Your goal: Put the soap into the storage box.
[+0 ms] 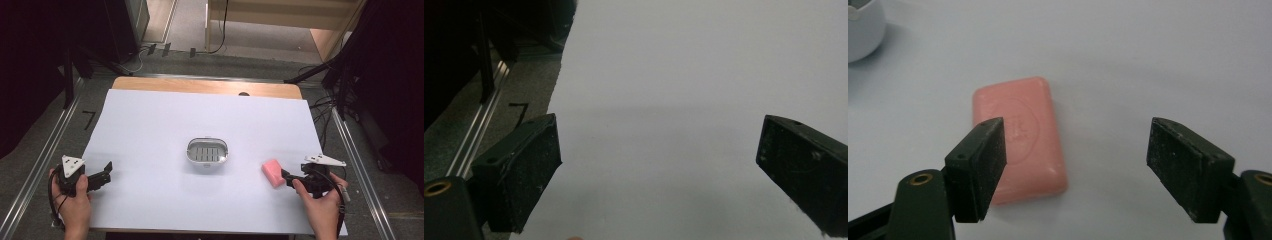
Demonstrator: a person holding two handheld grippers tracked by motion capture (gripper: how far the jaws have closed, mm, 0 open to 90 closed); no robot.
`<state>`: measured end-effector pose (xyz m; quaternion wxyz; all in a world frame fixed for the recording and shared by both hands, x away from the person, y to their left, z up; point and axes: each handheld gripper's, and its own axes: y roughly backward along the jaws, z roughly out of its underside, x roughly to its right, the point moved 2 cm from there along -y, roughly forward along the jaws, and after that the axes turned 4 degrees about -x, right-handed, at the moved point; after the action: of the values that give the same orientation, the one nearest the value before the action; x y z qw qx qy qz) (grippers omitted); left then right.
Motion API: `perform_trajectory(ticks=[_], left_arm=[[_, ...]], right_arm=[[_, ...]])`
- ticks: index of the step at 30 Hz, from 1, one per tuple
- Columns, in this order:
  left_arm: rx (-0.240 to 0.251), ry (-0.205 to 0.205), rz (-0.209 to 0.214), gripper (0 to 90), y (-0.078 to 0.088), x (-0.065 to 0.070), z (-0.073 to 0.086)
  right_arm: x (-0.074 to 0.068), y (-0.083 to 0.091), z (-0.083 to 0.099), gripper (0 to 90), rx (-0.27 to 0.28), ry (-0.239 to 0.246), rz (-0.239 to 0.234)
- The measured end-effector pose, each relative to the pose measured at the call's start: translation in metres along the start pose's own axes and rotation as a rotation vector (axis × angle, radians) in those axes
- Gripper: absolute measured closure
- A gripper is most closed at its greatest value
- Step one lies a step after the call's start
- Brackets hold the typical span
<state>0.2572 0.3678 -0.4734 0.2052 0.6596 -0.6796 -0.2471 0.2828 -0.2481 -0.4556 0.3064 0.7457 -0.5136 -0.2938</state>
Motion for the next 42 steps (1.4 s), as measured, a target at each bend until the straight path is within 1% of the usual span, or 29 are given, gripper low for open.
perform_trajectory(ticks=[2, 7, 9, 10, 12, 13, 14, 18, 21, 23, 26, 30, 33, 35, 36, 37, 40, 42], left_arm=[[-0.001, 0.0, 0.0, 4.2, 0.0, 0.0, 0.0], [-0.001, 0.001, 0.002, 4.2, 0.0, 0.0, 0.0], [-0.001, 0.001, 0.002, 4.2, 0.0, 0.0, 0.0], [0.0, 0.002, 0.001, 4.2, 0.0, 0.0, 0.0], [0.0, 0.002, 0.001, 4.2, 0.0, 0.0, 0.0], [-0.001, 0.001, 0.002, 4.2, 0.0, 0.0, 0.0], [-0.001, 0.002, 0.002, 4.2, 0.0, 0.0, 0.0], [-0.001, 0.002, 0.002, 4.3, 0.0, 0.0, 0.0], [-0.001, 0.002, 0.003, 4.2, 0.0, 0.0, 0.0], [0.0, 0.003, 0.001, 4.2, 0.0, 0.0, 0.0], [0.005, 0.006, 0.004, 4.2, 0.0, -0.001, 0.0], [0.001, 0.007, 0.005, 4.2, 0.0, -0.001, 0.0], [0.0, 0.009, 0.004, 4.2, -0.001, -0.001, 0.0], [0.002, 0.01, 0.002, 4.2, -0.001, -0.001, 0.0], [0.004, 0.007, 0.003, 4.2, 0.0, -0.001, 0.0], [0.007, 0.008, 0.003, 4.2, 0.0, -0.001, 0.0], [-0.001, 0.009, 0.004, 4.2, -0.001, -0.001, 0.0], [0.006, 0.01, 0.004, 4.3, 0.0, -0.001, 0.0]], right_arm=[[-0.005, -0.003, -0.001, 24.3, -0.004, 0.002, -0.015], [-0.014, -0.013, -0.002, 24.2, -0.012, 0.029, -0.025], [-0.018, -0.017, -0.002, 23.9, -0.013, 0.035, -0.026], [-0.021, -0.02, -0.002, 23.7, -0.016, 0.047, -0.024], [-0.022, -0.022, -0.001, 23.7, -0.02, 0.053, -0.022], [-0.023, -0.024, -0.001, 23.6, -0.023, 0.053, -0.026], [-0.024, -0.028, -0.001, 24.8, -0.025, 0.054, -0.021], [-0.024, -0.032, -0.001, 25.4, -0.031, 0.058, -0.02], [-0.024, -0.036, 0.001, 26.7, -0.044, 0.06, -0.028], [-0.024, -0.037, 0.002, 32.9, -0.046, 0.066, -0.047], [-0.025, -0.039, 0.003, 34.5, -0.05, 0.059, -0.054], [-0.027, -0.043, 0.005, 36.7, -0.06, 0.07, -0.043], [-0.03, -0.044, 0.005, 38.2, -0.08, 0.084, -0.008], [-0.03, -0.044, 0.006, 38.2, -0.077, 0.087, -0.01], [-0.029, -0.044, 0.006, 38.3, -0.071, 0.075, -0.012], [-0.029, -0.044, 0.006, 38.4, -0.072, 0.075, -0.014], [-0.028, -0.043, 0.005, 38.6, -0.093, 0.082, -0.027], [-0.028, -0.042, 0.004, 38.6, -0.091, 0.095, -0.051]])
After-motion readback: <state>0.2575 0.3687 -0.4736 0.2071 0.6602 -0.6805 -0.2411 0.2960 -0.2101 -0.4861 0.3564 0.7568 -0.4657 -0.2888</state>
